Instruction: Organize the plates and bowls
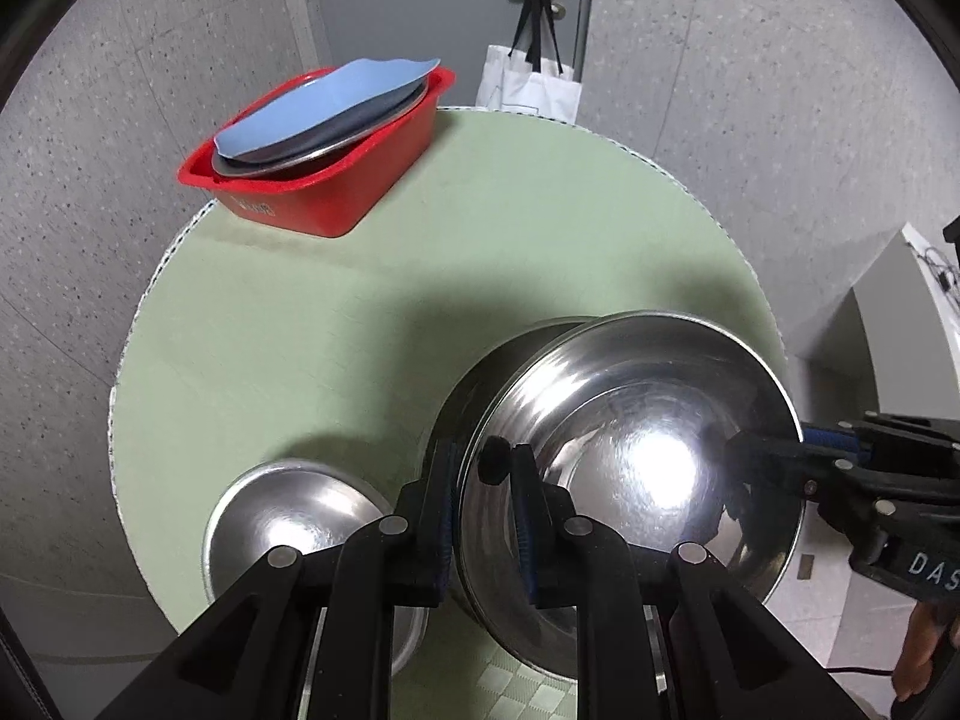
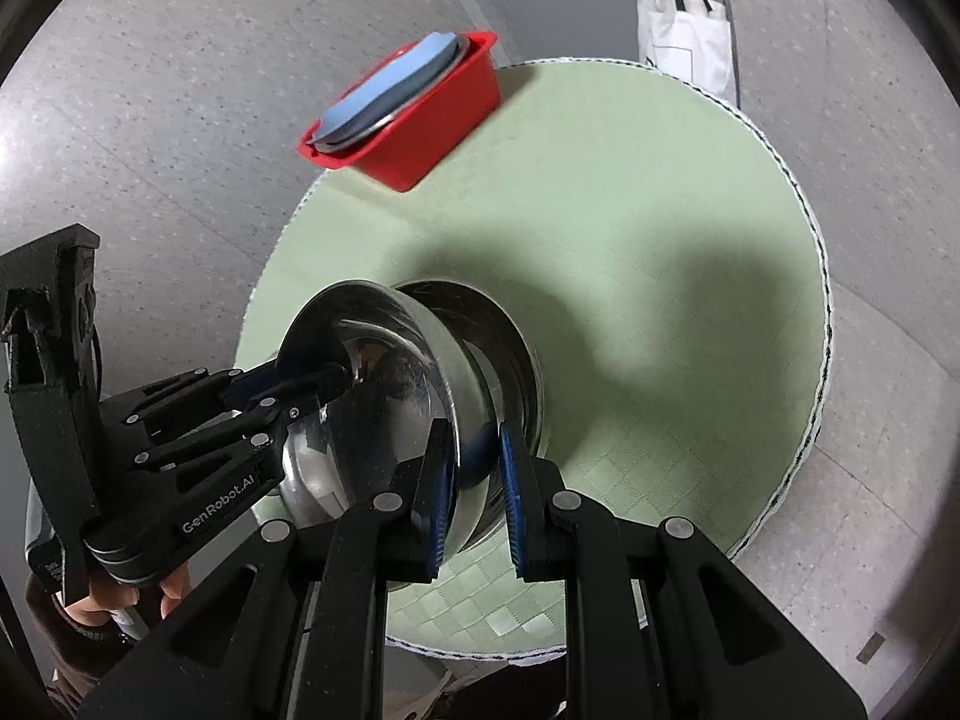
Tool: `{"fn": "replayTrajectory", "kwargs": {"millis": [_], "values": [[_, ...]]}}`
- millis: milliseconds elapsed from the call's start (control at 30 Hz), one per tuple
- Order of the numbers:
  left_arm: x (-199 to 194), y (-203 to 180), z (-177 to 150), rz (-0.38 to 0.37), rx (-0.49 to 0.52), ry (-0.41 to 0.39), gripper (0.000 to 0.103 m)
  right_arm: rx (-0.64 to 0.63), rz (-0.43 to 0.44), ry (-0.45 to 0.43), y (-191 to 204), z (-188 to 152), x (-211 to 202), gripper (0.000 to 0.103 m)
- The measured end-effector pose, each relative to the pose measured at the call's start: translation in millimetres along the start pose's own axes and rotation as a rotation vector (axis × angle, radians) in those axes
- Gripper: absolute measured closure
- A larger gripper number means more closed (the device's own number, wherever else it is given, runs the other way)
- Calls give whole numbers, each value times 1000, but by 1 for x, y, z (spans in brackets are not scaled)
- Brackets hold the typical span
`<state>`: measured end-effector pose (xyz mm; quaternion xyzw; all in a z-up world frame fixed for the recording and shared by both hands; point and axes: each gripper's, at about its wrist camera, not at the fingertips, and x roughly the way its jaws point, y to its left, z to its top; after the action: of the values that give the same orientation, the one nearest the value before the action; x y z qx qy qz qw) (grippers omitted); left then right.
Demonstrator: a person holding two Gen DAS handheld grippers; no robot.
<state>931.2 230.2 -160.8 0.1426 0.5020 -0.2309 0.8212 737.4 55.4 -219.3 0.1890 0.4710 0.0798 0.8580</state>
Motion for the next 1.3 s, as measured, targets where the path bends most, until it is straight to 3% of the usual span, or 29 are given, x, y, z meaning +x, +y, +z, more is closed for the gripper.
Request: {"fn": "replayTrajectory", "kwargs": {"millis": [433, 633, 767, 833, 933, 967, 1000, 1167, 1300], "values": [[40, 8, 14, -20, -19, 23, 86, -7, -59, 13, -2, 8, 14, 86], [40, 21, 11, -74, -56, 17, 83, -37, -50, 20, 7, 8, 15, 70], [37, 32, 9, -89, -70, 7, 81, -86, -88, -10, 18, 9, 9, 52], [32, 35, 9, -90, -72, -6, 80, -110, -97, -20, 23, 10, 5, 52], [16, 33, 2, -82, -84, -47, 61, -122, -107, -39, 28, 13, -1, 52], [9, 36, 1, -70, -90, -68, 46, -134, -124, -58, 32, 14, -5, 52], [-2, 43, -1, -58, -106, -109, 38, -146, -134, -73, 35, 16, -9, 52], [-33, 85, -21, -21, -219, -191, 34, -236, -163, -140, 67, 22, -23, 48], [-37, 127, -51, 53, -319, -184, 32, -335, -132, -143, 101, 27, -16, 45]]}}
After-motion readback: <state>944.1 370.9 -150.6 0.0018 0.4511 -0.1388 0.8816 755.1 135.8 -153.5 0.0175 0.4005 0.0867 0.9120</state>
